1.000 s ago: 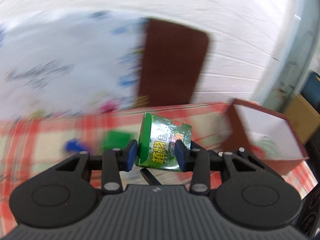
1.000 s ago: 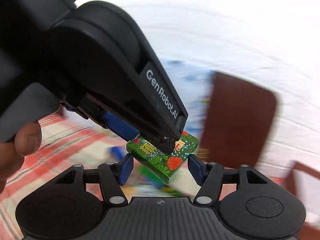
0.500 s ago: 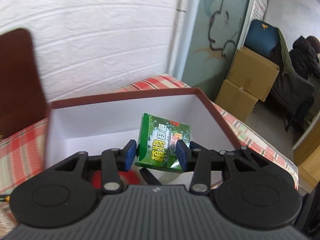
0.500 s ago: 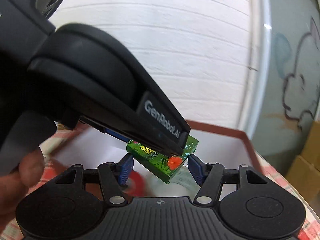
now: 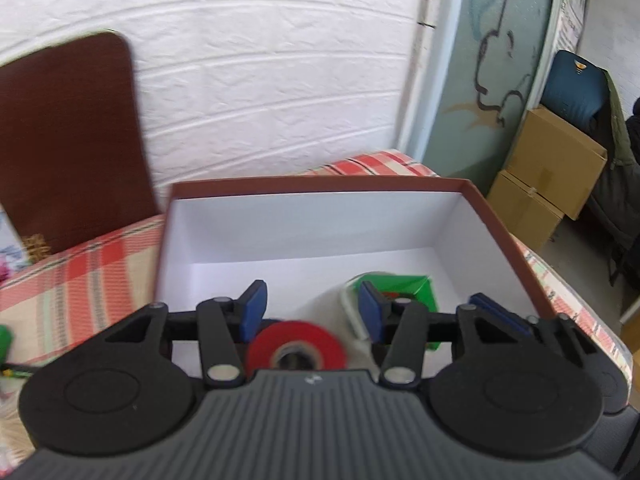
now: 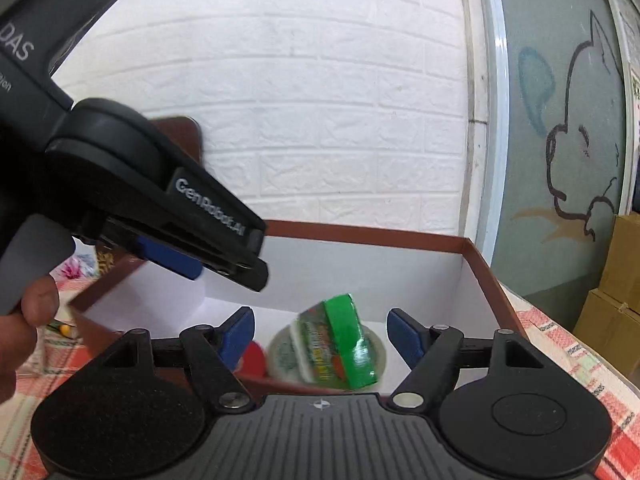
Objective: Organize objects
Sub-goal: 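Carry the green snack box into the brown box and release it, then move the right tool to the cotton swab bag and grasp it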
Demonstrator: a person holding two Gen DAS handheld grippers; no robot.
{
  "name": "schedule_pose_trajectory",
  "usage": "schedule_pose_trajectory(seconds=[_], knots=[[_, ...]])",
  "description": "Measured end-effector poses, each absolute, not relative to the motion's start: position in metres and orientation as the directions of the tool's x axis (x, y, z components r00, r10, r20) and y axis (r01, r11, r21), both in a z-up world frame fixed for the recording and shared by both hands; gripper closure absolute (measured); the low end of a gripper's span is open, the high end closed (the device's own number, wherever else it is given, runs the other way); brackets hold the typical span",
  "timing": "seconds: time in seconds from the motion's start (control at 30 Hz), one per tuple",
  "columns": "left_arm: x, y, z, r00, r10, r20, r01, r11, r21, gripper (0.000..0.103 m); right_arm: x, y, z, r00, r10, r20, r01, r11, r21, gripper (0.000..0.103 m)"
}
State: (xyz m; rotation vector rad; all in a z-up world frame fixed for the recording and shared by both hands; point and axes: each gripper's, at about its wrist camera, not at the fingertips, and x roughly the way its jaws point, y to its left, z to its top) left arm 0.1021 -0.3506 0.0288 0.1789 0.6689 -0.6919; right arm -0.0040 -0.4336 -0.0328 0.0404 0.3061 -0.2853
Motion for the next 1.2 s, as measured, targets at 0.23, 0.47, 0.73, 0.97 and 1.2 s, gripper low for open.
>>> schedule_pose_trajectory(seconds=[0.23,0.47,0.73,0.97,1.2], knots=[[0.085,-0.302,0.036,0.635,-0.475,-0.609,0.581,0.813,-0.027,0.046,-0.031,-0.387,-0.029,0.936,-0.266,-0.231,0.263,0.964,-0.043,0.027],[0.076,-0.236,0.030,0.693,-0.380,-0.612,0.484,0.875,0.004,0.044,-0.041,-0.343,-0.017,0.961,-0.206,-0.187,0.205,0.978,-0.022,0.027],[0.090,-0.161,0.004,0.711,-0.254,-0.655,0.337,0.941,0.001,0.044,-0.043,-0.285,-0.027,0.970,-0.096,-0.224,0.081,0.994,-0.074,0.027],[0.099,-0.099,-0.019,0.722,-0.173,-0.670,0.229,0.974,-0.004,0.041,-0.026,-0.248,-0.039,0.957,-0.020,-0.290,-0.011,0.994,-0.105,0.026],[0.120,-0.013,-0.066,0.696,-0.014,-0.718,0.009,1.000,-0.010,0.040,-0.002,-0.219,-0.063,0.919,0.056,-0.391,-0.112,0.986,-0.123,0.026]])
